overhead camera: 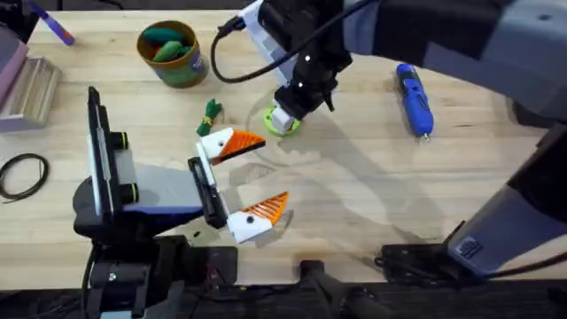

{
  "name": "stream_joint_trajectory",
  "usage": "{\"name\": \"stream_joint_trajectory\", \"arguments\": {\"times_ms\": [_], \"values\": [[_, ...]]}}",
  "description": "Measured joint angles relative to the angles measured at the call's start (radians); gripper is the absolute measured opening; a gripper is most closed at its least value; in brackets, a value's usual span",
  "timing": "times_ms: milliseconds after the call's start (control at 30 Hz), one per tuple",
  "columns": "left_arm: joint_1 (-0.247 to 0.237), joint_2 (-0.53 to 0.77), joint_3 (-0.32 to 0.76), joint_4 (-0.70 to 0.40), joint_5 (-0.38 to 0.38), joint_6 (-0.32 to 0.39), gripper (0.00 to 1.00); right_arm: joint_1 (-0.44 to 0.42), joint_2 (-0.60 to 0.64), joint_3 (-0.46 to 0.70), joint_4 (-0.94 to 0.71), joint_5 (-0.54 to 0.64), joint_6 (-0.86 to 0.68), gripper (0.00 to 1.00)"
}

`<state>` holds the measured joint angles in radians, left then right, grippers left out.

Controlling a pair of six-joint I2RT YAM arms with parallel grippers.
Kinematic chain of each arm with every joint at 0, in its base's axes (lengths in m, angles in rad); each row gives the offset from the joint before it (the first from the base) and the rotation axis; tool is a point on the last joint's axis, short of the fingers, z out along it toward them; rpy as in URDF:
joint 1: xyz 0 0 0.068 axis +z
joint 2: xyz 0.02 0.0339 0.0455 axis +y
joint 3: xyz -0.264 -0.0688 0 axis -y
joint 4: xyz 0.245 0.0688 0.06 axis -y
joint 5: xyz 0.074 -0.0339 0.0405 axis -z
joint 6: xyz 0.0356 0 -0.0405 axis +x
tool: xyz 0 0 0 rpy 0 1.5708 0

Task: Pick up the gripper from the table and insert it into the empty holder that is missing its gripper. Then pick up a screw, insert it into the mounting hole, and use the screwdriver to tighten it. Finally, clean up the table by picking up the vegetable and placing it into the bucket.

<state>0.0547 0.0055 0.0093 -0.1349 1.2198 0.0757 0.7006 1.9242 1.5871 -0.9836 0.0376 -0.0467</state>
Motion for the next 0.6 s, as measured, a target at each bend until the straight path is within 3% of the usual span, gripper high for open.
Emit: {"name": "stream_joint_trajectory", "arguments": {"times_ms": [600], "values": [[0.0, 0.0, 0.0, 0.0, 0.0, 0.0, 0.985, 0.007, 0.098, 0.086, -0.009, 0.0, -0.014, 0.538]]}}
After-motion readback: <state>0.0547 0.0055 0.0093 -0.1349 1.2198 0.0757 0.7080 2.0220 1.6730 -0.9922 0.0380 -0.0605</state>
